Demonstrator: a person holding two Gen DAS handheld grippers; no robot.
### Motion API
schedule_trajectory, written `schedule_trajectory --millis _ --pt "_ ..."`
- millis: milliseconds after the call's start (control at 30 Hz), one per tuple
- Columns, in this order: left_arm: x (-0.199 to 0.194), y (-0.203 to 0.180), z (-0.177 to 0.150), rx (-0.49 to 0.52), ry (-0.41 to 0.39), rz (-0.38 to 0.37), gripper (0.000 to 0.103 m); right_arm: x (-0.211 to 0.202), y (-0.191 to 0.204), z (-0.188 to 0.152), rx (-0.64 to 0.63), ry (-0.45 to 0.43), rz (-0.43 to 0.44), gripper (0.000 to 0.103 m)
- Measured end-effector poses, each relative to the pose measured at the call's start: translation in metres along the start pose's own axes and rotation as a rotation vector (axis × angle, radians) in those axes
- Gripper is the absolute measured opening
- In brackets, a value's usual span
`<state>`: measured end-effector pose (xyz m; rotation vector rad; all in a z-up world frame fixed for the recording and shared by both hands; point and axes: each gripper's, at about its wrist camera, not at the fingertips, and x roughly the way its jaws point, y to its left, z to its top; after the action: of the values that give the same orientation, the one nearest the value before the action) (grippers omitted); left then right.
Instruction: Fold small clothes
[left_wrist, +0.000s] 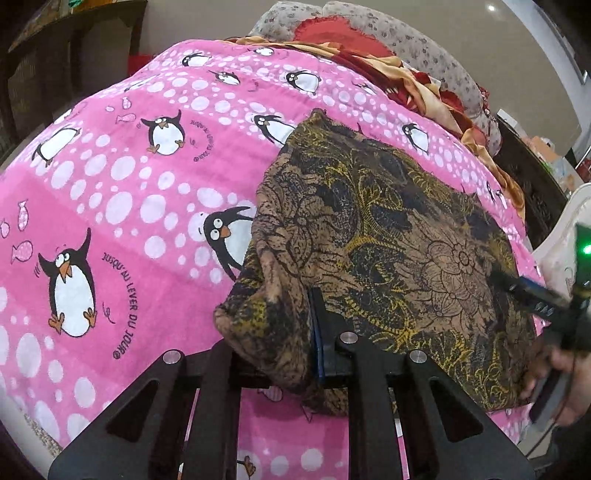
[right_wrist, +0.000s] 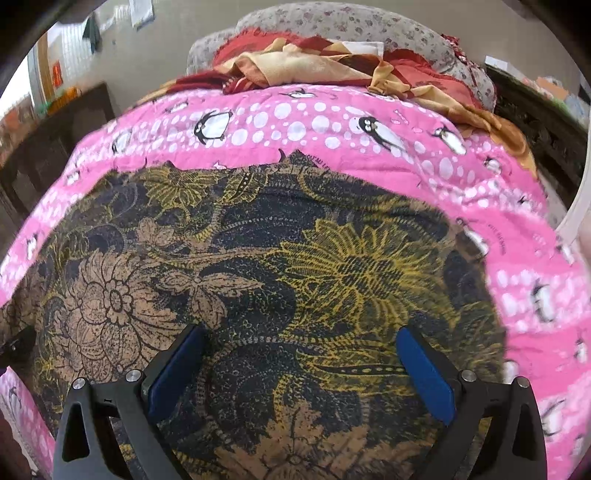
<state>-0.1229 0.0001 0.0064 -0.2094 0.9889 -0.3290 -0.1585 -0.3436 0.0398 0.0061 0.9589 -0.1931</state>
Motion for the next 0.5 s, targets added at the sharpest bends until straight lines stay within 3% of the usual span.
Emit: schedule_trajectory --millis 133,367,500 --pt "0.002 0.002 0.001 -0.009 0.008 -0.014 0.014 -0.035 0.026 0.034 -0.105 -0.107 0.012 0.103" --pt "0.001 0.002 0.001 -0.007 0.005 -0.018 0.014 -0.010 0.108 0.090 -0.331 -0.053 0.137 0.103" --pt "0.000 0.004 0.000 -0.002 0.000 -0.034 0.015 0.012 0.141 0.105 -0.317 -0.021 0.197 0.103"
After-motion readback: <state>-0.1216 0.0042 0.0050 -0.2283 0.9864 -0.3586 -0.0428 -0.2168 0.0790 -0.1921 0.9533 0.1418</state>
